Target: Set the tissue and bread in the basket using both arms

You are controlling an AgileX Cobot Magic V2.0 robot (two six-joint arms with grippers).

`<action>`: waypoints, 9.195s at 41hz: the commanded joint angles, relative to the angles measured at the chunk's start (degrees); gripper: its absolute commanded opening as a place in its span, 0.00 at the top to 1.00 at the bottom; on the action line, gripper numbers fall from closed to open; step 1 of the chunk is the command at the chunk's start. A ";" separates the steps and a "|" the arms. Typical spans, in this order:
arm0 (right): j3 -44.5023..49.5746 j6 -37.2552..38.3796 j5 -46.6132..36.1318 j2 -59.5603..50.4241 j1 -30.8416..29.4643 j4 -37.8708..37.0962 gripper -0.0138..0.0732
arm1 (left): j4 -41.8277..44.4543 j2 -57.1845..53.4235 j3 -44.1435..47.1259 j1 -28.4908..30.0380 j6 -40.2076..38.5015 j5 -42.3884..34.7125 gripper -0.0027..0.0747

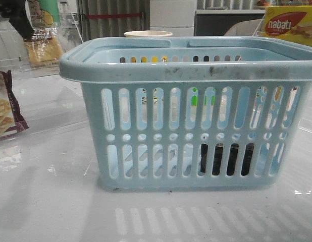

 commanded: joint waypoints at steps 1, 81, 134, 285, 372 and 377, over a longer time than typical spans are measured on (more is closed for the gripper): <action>-1.39 -0.23 -3.91 0.14 0.08 -0.17 0.27 | -2.95 1.13 -5.35 0.78 -0.55 -7.06 0.08; -1.39 -0.23 -3.91 0.14 0.08 -0.17 0.27 | -2.94 -14.60 -7.84 -8.47 -0.09 -3.54 0.85; -1.39 -0.23 -3.97 0.14 0.08 -0.17 0.27 | 1.37 1.85 -8.61 -36.89 0.00 6.36 0.38; -1.39 -0.23 -3.97 0.14 0.08 -0.17 0.78 | 3.66 -91.50 65.67 -8.57 -1.83 -20.42 0.84; -1.39 -0.23 -4.09 0.14 0.08 -0.17 0.78 | 5.46 -98.90 81.61 1.34 -6.15 -33.67 0.84; -1.39 -0.23 -4.09 0.14 0.08 -0.17 0.78 | 5.46 -98.90 81.61 1.34 -6.15 -33.67 0.84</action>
